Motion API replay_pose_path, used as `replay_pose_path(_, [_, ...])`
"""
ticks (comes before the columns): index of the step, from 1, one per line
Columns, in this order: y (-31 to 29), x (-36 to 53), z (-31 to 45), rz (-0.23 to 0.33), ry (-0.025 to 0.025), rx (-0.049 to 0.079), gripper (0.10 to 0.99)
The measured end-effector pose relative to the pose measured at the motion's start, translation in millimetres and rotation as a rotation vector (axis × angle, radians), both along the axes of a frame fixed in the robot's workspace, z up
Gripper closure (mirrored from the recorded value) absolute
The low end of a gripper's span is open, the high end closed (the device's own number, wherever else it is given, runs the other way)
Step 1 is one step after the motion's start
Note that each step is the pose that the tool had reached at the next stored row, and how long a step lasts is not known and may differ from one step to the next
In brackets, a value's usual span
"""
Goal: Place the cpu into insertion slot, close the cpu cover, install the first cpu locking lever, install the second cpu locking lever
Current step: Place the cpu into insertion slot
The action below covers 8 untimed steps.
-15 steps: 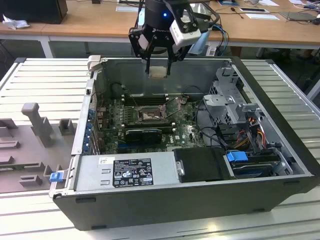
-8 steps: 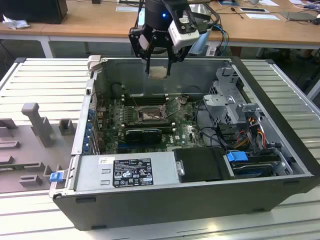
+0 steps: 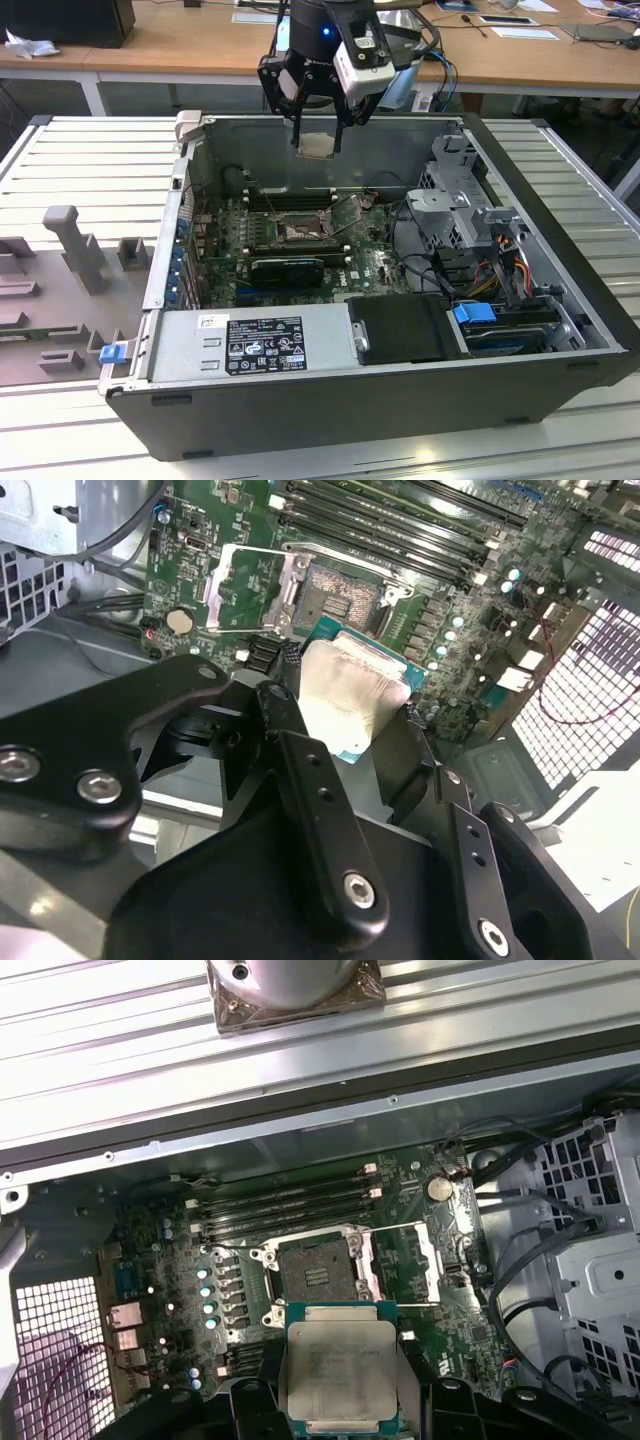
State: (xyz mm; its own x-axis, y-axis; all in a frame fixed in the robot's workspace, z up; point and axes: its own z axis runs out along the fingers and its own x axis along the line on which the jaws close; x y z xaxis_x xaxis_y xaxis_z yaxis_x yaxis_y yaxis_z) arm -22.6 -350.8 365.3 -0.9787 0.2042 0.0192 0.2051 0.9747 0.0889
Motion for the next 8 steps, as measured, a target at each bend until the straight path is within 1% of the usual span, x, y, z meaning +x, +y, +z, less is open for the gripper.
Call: replay_pose_path(8, [0.0,0.0,0.0,-0.030,0.0000,0.000,0.561])
